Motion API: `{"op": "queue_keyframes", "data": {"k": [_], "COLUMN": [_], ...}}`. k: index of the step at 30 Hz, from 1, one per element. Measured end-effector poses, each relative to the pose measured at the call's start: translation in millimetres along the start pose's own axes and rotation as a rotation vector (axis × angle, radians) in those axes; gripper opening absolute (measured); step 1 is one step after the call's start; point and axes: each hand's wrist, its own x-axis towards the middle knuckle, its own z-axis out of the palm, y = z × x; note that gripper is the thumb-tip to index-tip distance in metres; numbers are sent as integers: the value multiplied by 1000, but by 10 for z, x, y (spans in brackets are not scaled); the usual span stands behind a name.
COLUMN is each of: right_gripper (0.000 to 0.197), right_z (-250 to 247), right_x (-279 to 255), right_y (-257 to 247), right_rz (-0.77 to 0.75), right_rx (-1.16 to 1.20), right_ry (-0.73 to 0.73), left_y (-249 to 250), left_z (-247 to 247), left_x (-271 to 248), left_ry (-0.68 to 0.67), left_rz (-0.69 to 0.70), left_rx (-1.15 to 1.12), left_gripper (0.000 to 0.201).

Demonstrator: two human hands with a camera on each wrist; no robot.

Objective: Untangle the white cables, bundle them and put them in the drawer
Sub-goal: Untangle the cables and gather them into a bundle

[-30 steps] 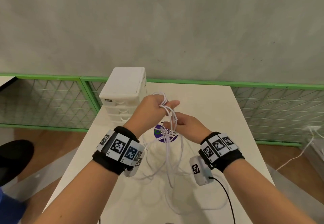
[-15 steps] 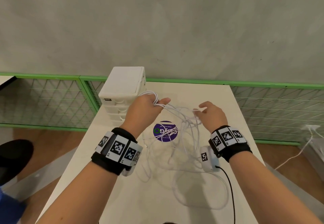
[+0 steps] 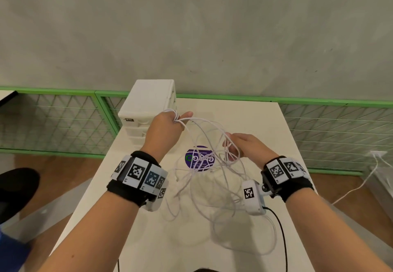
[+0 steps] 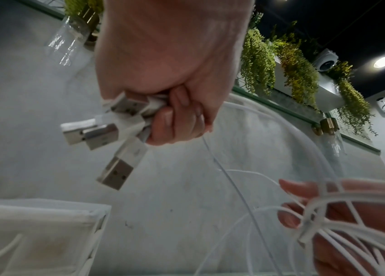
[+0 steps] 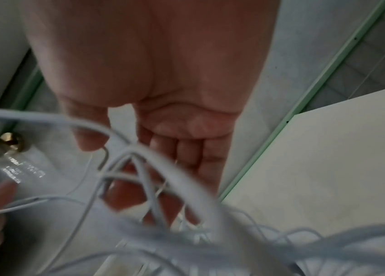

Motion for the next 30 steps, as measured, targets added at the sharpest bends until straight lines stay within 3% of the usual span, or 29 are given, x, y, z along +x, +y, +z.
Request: {"op": "queue_keyframes", "data": {"k": [5,10,13,15,20,22,30], "right_gripper": [53,53,37,16,26,26,26], "right_z": [93,87,122,155,160,173,288], "right_x": [8,44,69,92,59,24,4], "right_y": [-20,62,112,117,3,-43,-164], "right_rz": [-98,25,90,84,113,109,38], "right_rx": [-82,-152,-225,-236,-164,-119,-57], "right_ry": [-112,-68,-87,-2,31,-1,-10], "left_y": [-42,-19,-32,-4,-37,-42,45], "left_z": [53,-30,-35,-19,12,10,56], "left_x": [-4,-17,-28,-43,-19,-42,-158], "left_ry": [-33,0,9,0,-78,-105,-228], "left_rz": [-46,-41,-33,-36,-161,-201,-155], "left_rx": [-68,25,16,-2,-214,-302,-306], "left_gripper": [46,51,49,45,20,21,11]}}
